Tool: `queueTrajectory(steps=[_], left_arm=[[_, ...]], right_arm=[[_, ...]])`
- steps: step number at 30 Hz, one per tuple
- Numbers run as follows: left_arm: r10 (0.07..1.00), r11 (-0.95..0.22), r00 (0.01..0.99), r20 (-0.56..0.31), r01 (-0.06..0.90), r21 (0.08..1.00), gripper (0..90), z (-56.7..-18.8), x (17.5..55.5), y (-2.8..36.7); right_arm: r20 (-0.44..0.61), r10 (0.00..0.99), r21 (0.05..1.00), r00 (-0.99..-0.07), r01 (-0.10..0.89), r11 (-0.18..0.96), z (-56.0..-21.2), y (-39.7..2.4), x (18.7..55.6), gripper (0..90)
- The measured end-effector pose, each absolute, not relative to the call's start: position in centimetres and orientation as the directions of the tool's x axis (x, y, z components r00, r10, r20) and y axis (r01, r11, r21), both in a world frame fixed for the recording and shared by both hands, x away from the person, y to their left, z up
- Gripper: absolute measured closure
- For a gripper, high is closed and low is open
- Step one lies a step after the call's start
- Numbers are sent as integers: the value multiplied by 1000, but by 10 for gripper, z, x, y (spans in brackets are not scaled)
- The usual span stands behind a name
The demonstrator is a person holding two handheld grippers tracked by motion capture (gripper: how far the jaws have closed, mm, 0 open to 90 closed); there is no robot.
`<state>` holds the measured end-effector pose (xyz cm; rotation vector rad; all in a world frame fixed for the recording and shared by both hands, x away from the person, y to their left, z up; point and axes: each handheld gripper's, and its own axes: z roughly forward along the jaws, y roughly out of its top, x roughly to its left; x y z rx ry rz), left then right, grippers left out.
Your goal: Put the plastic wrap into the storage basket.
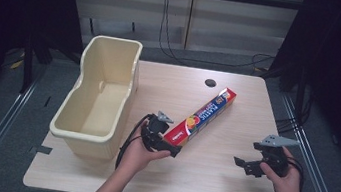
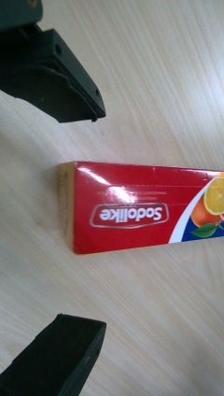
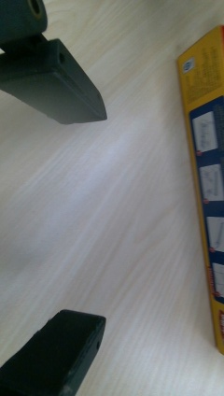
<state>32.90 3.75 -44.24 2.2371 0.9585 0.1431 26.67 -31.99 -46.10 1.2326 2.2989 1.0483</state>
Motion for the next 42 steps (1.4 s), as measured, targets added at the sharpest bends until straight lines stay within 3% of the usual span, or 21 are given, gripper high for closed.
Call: queueTrajectory(steps=[11,23,42], left_arm=[[664,-489,718,-209,628,605,0,-436,359,19],[645,-516,735,-211,622,590,7,-427,387,-17],[670,-536,719,-184,640,550,39,-427,418,-41]], right_arm=[[62,834,739,-548,587,331,-460,-325,264,30],[82,852,739,-517,605,296,-464,-333,261,30],[91,858,738,-506,613,283,-465,-335,258,30]])
